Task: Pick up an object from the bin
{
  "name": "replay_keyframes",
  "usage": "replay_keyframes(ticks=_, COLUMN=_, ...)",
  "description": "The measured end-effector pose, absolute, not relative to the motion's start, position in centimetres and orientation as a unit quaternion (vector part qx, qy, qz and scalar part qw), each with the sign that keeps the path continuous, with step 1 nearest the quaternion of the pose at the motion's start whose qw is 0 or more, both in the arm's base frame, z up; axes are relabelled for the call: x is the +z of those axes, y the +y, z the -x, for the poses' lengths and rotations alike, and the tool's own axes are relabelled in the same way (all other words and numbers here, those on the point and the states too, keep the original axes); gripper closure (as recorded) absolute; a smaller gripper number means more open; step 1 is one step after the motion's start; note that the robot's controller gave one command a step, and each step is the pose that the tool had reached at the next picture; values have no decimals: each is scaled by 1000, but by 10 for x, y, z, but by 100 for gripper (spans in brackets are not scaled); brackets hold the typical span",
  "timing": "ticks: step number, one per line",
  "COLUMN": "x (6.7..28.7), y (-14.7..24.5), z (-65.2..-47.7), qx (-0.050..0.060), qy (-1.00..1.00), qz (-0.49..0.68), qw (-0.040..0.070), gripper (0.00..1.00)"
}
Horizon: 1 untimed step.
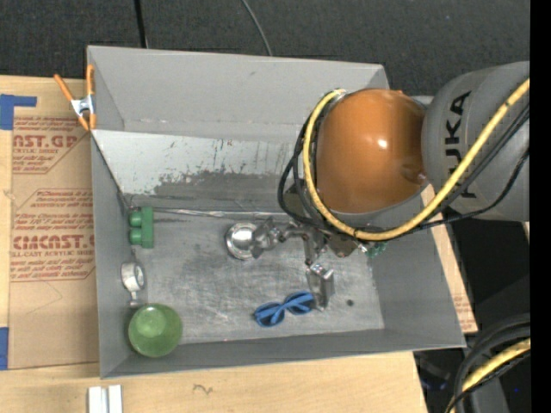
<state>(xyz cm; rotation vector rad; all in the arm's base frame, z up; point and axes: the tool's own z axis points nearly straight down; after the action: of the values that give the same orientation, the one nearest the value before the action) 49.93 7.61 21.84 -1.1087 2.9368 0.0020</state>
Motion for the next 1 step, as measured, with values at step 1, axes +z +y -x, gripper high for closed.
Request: replay_keyframes(ticks=1, x=68, y=54, z=-509, qx=2, qy=901, qz=434, qw=3, gripper=0)
